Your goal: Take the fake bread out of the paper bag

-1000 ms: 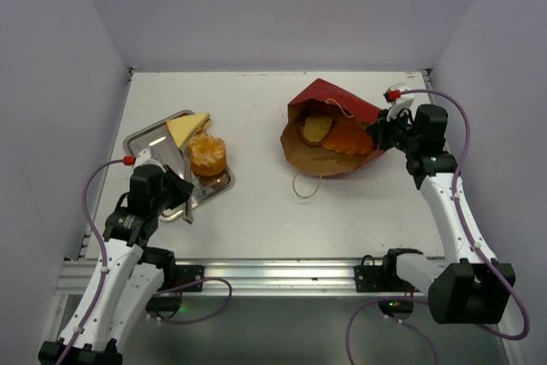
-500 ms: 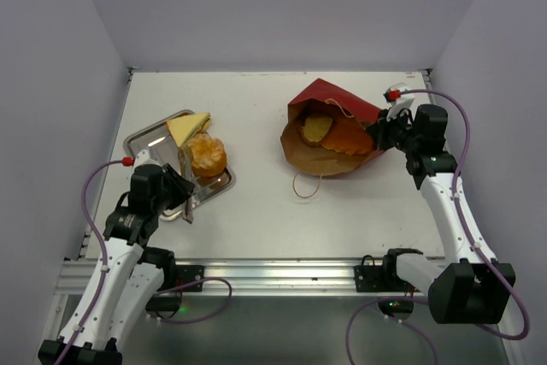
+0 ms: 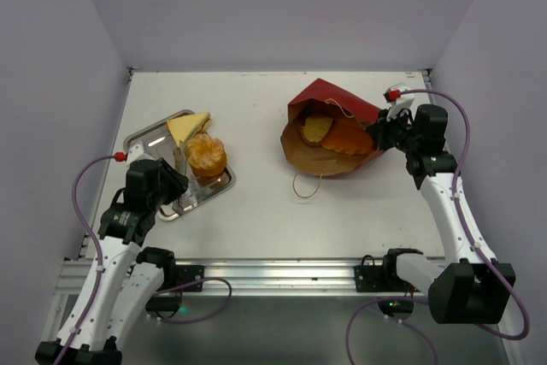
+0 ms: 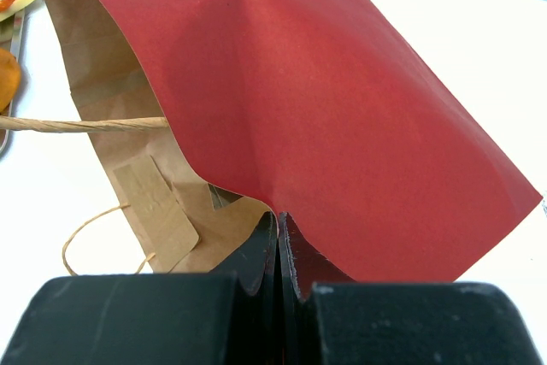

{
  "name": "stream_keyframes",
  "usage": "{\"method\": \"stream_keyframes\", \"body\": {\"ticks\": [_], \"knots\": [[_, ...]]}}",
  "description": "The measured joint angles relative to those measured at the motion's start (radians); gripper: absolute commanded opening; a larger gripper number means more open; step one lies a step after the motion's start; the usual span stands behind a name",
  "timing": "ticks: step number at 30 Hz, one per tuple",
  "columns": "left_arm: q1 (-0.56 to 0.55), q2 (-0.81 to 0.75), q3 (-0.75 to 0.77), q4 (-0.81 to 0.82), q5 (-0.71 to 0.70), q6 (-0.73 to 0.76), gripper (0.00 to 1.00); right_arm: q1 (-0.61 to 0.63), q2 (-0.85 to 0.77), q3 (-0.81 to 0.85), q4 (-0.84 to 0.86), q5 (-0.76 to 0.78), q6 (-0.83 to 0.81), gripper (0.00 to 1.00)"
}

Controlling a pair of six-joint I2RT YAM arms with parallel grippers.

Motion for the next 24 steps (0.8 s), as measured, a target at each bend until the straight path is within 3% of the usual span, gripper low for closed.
{"method": "stream_keyframes", "body": {"ticks": [9,15,20,24], "knots": [[0.000,0.021,0.052,-0.032,-0.036,0.025,0.39,0.000,0.000,0.000,0.000,0.000,0.000,0.00],[0.000,0.035,0.114,-0.032,-0.027,0.069,0.29,0.000,0.000,0.000,0.000,0.000,0.000,0.00],[0.003,0.070,0.176,0.010,0.157,0.116,0.22,0.000,0.000,0.000,0.000,0.000,0.000,0.00],[-0.001,0.108,0.181,0.091,0.387,0.122,0.20,0.000,0.000,0.000,0.000,0.000,0.000,0.00]]}}
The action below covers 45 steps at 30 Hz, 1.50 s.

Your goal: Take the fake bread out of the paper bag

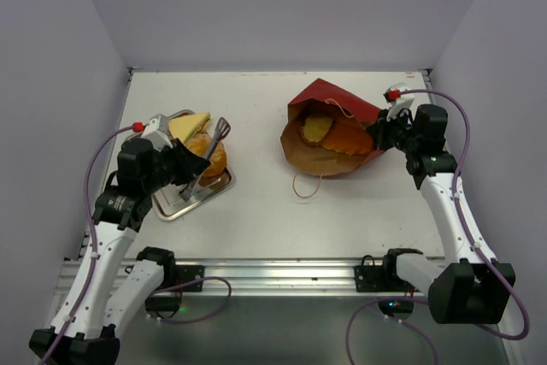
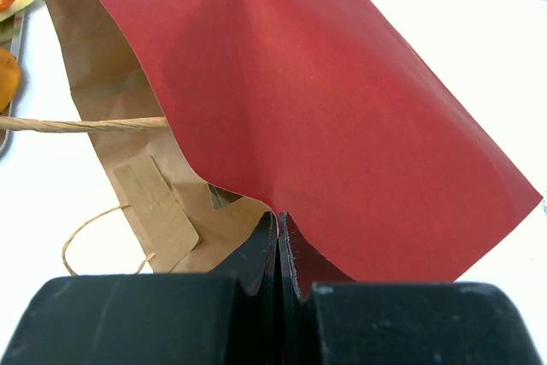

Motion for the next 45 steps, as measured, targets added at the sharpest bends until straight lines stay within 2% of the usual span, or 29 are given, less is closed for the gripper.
{"method": "stream_keyframes", "body": {"ticks": [3,5,11,15,19,27,32,45], "knots": [[-0.045,0.023,-0.009,0.067,0.109,-0.011,0.20,0.000,0.000,0.000,0.000,0.000,0.000,0.00],[-0.123,0.031,-0.023,0.115,0.137,-0.034,0.20,-0.001,0.000,0.000,0.000,0.000,0.000,0.00],[-0.408,0.138,-0.078,0.291,0.127,-0.129,0.20,-0.002,0.000,0.000,0.001,0.000,0.000,0.00],[-0.498,0.246,-0.098,0.383,0.092,-0.199,0.22,-0.003,0.000,-0.001,0.005,0.000,0.000,0.00],[-0.513,0.325,-0.148,0.513,0.046,-0.294,0.21,-0.005,0.000,-0.002,0.007,-0.003,0.000,0.00],[-0.513,0.543,-0.198,0.767,0.003,-0.490,0.32,-0.007,0.000,-0.014,0.023,-0.008,0.000,0.00],[-0.513,0.631,-0.198,0.849,-0.004,-0.565,0.38,-0.008,0.000,-0.018,0.025,-0.011,0.000,0.00],[-0.513,0.766,-0.193,0.988,-0.003,-0.696,0.43,-0.008,0.000,-0.018,0.029,-0.011,0.000,0.00]]}}
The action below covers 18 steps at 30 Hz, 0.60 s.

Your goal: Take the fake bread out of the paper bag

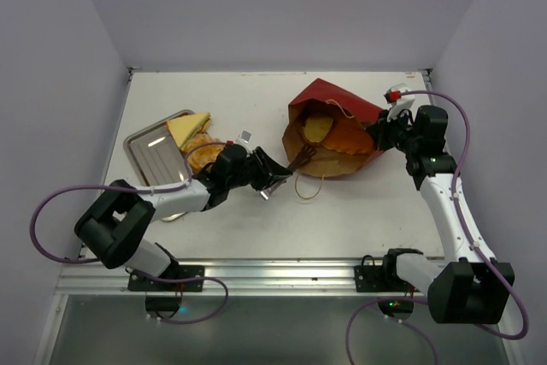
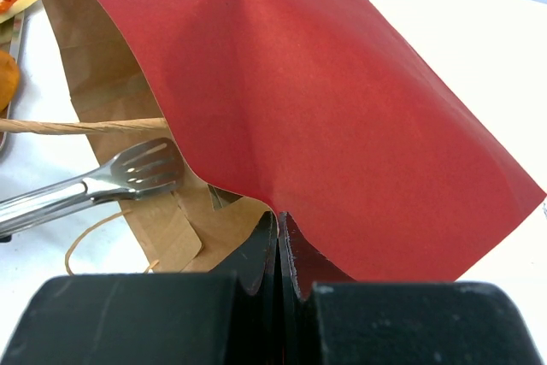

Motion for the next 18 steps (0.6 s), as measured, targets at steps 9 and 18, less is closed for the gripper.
{"method": "stream_keyframes", "body": {"ticks": [9,18], "knots": [[0.000,0.048,0.042,0.026,-0.001,-0.024,0.45,0.000,0.000,-0.012,0.001,-0.010,0.000,0.00],[0.001,0.068,0.052,0.032,-0.001,-0.040,0.45,0.000,0.000,-0.013,0.001,-0.013,0.000,0.00]]}}
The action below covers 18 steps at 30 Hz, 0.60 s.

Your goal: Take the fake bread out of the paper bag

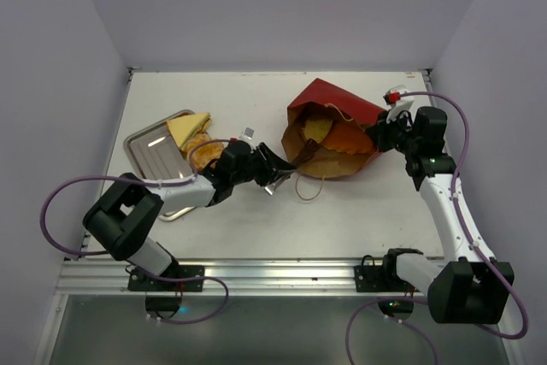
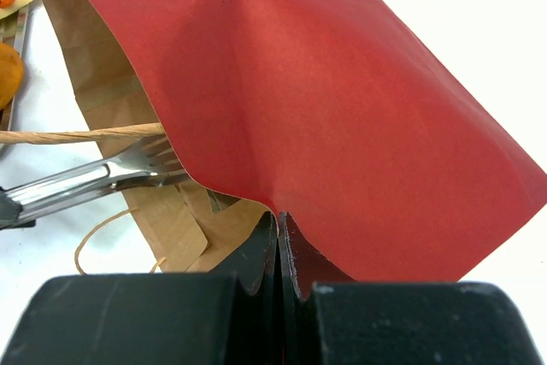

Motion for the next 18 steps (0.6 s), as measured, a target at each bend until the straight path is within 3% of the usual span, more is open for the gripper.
{"method": "stream_keyframes", "body": {"ticks": [8,14,18], "knots": [[0.014,0.065,0.036,-0.001,0.003,0.001,0.44,0.000,0.000,0.000,0.000,-0.002,0.000,0.00],[0.028,0.067,0.036,-0.002,0.003,0.004,0.18,0.000,0.000,0.000,0.000,-0.002,0.000,0.00],[0.028,0.063,0.036,-0.012,0.003,0.027,0.08,0.000,0.000,0.000,0.000,-0.002,0.000,0.00]]}}
